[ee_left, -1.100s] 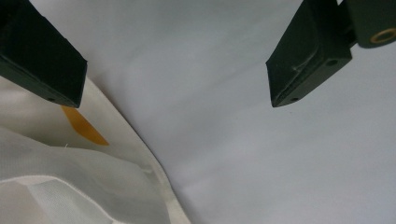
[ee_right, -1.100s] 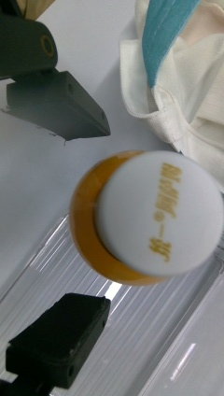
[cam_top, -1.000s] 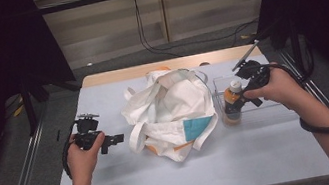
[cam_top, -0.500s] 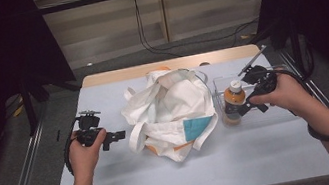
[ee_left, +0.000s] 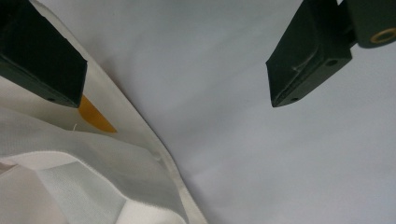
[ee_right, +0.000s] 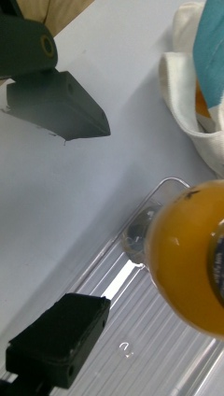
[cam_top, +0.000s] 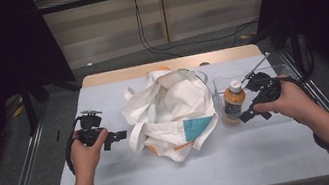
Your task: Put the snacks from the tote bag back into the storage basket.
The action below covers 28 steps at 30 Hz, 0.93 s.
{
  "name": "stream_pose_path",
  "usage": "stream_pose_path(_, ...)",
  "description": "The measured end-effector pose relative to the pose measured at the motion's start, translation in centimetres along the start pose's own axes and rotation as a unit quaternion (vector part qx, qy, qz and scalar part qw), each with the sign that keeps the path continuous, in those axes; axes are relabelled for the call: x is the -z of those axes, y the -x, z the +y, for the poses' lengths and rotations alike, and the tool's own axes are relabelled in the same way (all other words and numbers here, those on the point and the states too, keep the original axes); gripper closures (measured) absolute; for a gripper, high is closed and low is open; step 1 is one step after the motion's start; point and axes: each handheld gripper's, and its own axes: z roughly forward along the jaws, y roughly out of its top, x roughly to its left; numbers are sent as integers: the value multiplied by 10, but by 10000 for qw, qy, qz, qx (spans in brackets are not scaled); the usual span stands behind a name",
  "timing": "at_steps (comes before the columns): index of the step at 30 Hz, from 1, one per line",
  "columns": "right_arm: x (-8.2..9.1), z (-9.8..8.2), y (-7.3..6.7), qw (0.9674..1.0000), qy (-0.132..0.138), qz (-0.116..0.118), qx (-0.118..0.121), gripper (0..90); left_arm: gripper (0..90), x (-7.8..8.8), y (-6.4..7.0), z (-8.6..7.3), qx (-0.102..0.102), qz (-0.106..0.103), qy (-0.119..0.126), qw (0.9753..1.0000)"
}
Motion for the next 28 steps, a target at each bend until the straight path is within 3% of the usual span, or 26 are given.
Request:
stream_pose_path(3, 0, -4, -1, 9999, -66, -80, 46, 143, 48, 0, 0, -1, 11, 9, -7, 10000)
stream_pose_path(5, -1, -6, -1, 9999, -14, -24, 97, 143, 49, -1, 1, -2, 83, 13, 41, 10000)
stream_pose_path(14, -4, -23, 0, 9999, 55, 61, 115, 141, 48, -1, -1, -3, 18, 38, -47, 10000)
stream_pose_path(17, -7, -29, -1, 9999, -39, -52, 139, 141, 49, -1, -1, -3, 15, 37, -42, 10000)
stream_pose_path(28, -16, -43, -5, 9996, 13, 17, 284, 137, 49, 0, -3, -6, 102, 69, -26, 9999)
